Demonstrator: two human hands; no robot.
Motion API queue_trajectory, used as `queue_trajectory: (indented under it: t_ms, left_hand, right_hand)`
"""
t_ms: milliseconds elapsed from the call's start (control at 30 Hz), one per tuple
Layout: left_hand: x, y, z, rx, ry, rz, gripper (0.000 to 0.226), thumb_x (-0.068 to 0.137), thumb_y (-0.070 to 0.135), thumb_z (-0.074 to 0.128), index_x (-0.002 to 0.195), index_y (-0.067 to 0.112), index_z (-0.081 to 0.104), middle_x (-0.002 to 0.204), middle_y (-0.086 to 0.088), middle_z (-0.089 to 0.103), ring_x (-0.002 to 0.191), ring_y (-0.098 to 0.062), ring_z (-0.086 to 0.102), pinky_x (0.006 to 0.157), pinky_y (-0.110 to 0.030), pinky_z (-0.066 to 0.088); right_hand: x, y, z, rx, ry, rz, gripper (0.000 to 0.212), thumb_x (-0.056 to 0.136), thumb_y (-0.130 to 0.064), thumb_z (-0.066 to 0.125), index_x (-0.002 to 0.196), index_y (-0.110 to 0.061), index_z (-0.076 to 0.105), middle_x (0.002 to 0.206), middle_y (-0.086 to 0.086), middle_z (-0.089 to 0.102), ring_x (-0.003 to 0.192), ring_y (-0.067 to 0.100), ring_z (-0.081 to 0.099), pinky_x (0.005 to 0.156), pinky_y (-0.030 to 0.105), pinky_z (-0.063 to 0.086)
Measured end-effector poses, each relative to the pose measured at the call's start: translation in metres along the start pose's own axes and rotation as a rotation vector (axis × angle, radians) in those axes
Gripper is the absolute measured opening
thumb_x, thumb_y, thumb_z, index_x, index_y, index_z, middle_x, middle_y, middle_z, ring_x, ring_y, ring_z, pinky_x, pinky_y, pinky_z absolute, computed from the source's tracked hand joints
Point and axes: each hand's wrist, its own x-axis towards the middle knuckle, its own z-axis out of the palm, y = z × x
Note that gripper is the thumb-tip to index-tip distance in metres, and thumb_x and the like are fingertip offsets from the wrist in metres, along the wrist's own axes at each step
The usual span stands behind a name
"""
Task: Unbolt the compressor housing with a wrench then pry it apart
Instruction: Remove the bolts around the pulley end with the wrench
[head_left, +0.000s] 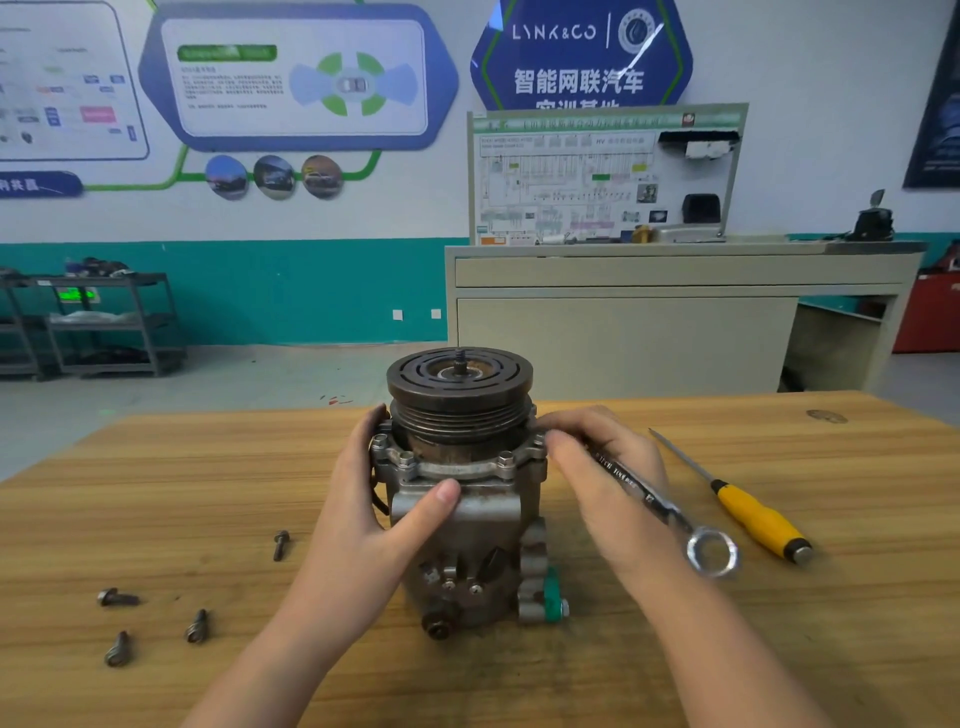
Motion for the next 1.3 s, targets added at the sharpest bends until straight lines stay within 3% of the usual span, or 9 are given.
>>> queue_trajectory:
  t_ms: [167, 267, 400, 567, 633, 733, 1000, 1167, 1300]
  left_hand:
    - [0.0003, 0.0018, 0.0002, 0.008, -0.002, -0.007, 0.087, 0.063, 0.075, 0.060, 0.137, 0.055, 0.017, 0.127, 0.042, 0.033, 0.118, 0.022, 0.034, 0.088, -0.008, 0.033]
    - [0.0002, 0.0021, 0.0004, 0.012, -0.009, -0.005, 0.090, 0.062, 0.076, 0.058, 0.138, 0.054, 0.017, 0.125, 0.044, 0.032, 0.115, 0.025, 0.033, 0.087, -0.006, 0.031]
    - [-0.0004, 0.0018, 0.0003, 0.008, -0.011, -0.005, 0.093, 0.063, 0.073, 0.059, 0.142, 0.047, 0.019, 0.136, 0.031, 0.037, 0.123, 0.013, 0.037, 0.095, -0.012, 0.032]
    - [0.0001, 0.0025, 0.0000, 0.006, -0.013, 0.000, 0.091, 0.064, 0.072, 0.059, 0.142, 0.048, 0.019, 0.137, 0.029, 0.037, 0.121, 0.017, 0.036, 0.091, -0.010, 0.033]
    - [0.0006, 0.0023, -0.0006, -0.004, -0.011, 0.010, 0.090, 0.066, 0.068, 0.062, 0.143, 0.043, 0.023, 0.140, 0.025, 0.040, 0.126, 0.010, 0.039, 0.099, -0.015, 0.034]
    - [0.0005, 0.0023, -0.0012, -0.004, -0.007, 0.019, 0.094, 0.066, 0.067, 0.063, 0.145, 0.037, 0.024, 0.142, 0.019, 0.042, 0.128, 0.003, 0.040, 0.108, -0.027, 0.035]
    - [0.0011, 0.0012, -0.0008, -0.013, -0.001, 0.009, 0.093, 0.060, 0.074, 0.059, 0.141, 0.046, 0.023, 0.138, 0.027, 0.041, 0.122, 0.015, 0.040, 0.091, -0.007, 0.034]
    - [0.0010, 0.0013, -0.0009, -0.011, -0.005, 0.004, 0.089, 0.060, 0.076, 0.059, 0.138, 0.053, 0.021, 0.137, 0.029, 0.040, 0.122, 0.016, 0.038, 0.091, -0.009, 0.034]
    - [0.0018, 0.0024, -0.0009, -0.015, -0.003, 0.003, 0.085, 0.061, 0.073, 0.060, 0.135, 0.055, 0.021, 0.136, 0.029, 0.040, 0.121, 0.018, 0.037, 0.090, -0.007, 0.034]
  right_hand:
    - [-0.0009, -0.0001, 0.0020, 0.068, 0.008, 0.056, 0.008, 0.077, -0.028, 0.070, 0.082, -0.024, 0.066, 0.069, -0.011, 0.060, 0.065, 0.000, 0.057, 0.058, 0.011, 0.044]
    - [-0.0008, 0.0009, 0.0001, 0.032, -0.006, 0.035, 0.014, 0.083, -0.018, 0.059, 0.084, -0.023, 0.072, 0.079, -0.011, 0.070, 0.078, -0.003, 0.062, 0.065, 0.008, 0.045]
    - [-0.0026, -0.0007, 0.0006, 0.061, -0.012, 0.050, 0.006, 0.086, -0.021, 0.067, 0.089, -0.026, 0.066, 0.075, -0.006, 0.066, 0.071, 0.002, 0.062, 0.061, 0.012, 0.047]
    - [-0.0027, -0.0015, 0.0021, 0.053, 0.004, 0.046, 0.017, 0.090, -0.016, 0.059, 0.087, -0.027, 0.071, 0.081, -0.013, 0.071, 0.078, -0.004, 0.063, 0.065, 0.009, 0.046]
    - [-0.0030, -0.0021, 0.0035, 0.081, 0.021, 0.053, 0.006, 0.085, -0.033, 0.066, 0.087, -0.027, 0.067, 0.073, -0.008, 0.067, 0.069, 0.001, 0.061, 0.060, 0.012, 0.046]
    - [-0.0028, -0.0034, 0.0037, 0.041, 0.006, 0.038, 0.004, 0.081, -0.029, 0.067, 0.082, -0.025, 0.068, 0.071, -0.010, 0.065, 0.068, 0.004, 0.061, 0.059, 0.014, 0.045]
    - [-0.0024, -0.0019, 0.0024, 0.051, 0.018, 0.029, 0.014, 0.088, -0.013, 0.062, 0.080, -0.022, 0.068, 0.075, -0.002, 0.068, 0.073, 0.009, 0.064, 0.064, 0.016, 0.049]
    - [-0.0033, -0.0026, 0.0022, 0.077, 0.003, 0.050, 0.004, 0.082, -0.028, 0.072, 0.081, -0.027, 0.068, 0.073, 0.001, 0.067, 0.067, 0.009, 0.062, 0.059, 0.016, 0.048]
    - [-0.0032, -0.0028, 0.0038, 0.071, 0.032, 0.024, 0.011, 0.080, -0.027, 0.061, 0.088, -0.029, 0.068, 0.075, -0.007, 0.068, 0.071, 0.003, 0.064, 0.061, 0.010, 0.046]
